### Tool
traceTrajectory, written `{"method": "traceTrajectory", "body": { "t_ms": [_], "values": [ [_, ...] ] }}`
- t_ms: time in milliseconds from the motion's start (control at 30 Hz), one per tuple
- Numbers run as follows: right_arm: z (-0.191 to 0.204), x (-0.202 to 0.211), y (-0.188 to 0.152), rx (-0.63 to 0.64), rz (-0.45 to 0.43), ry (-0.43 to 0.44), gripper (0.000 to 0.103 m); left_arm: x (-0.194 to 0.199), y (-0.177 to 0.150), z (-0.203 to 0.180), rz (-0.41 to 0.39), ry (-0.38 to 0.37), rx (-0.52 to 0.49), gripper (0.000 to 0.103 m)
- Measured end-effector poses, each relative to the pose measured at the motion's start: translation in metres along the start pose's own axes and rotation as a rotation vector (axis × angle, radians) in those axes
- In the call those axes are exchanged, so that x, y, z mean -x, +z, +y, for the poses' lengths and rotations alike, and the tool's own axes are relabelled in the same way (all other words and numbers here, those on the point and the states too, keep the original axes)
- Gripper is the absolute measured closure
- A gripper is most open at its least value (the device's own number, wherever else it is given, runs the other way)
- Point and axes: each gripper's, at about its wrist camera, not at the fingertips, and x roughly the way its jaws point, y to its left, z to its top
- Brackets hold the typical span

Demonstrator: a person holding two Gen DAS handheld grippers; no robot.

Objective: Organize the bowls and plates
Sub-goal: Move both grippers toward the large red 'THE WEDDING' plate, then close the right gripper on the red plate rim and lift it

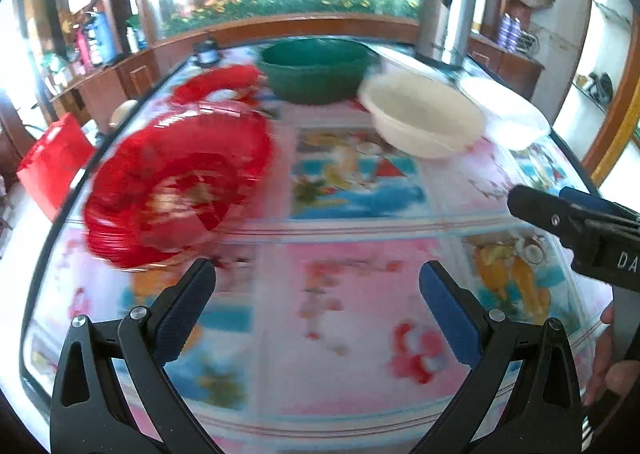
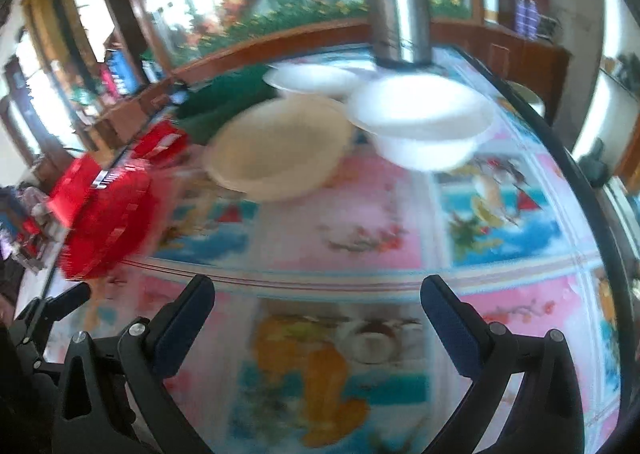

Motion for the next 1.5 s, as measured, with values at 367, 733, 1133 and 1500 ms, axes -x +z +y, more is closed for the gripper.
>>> {"method": "traceTrajectory", "body": {
  "t_ms": [367, 733, 1133, 1500],
  "values": [
    [0.101, -0.039, 0.034, 0.226, 0.017, 0.082, 0.000, 0.001, 0.025, 0.125, -0.053, 0.152, 0.173, 0.000],
    [0.151, -0.096, 0.057, 0.311, 0.100, 0.097, 0.006, -0.038, 0.040, 0.183, -0.001, 0.173, 0.266, 0.000],
    [0.156, -0.130, 0.067, 0.343, 0.183, 0.087, 0.033, -0.066, 0.049, 0.186, 0.029, 0.148, 0.233, 0.000],
    [0.156, -0.142, 0.068, 0.333, 0.230, 0.144, 0.062, -0.090, 0.053, 0.189, 0.096, 0.131, 0.238, 0.024]
  ]
}}
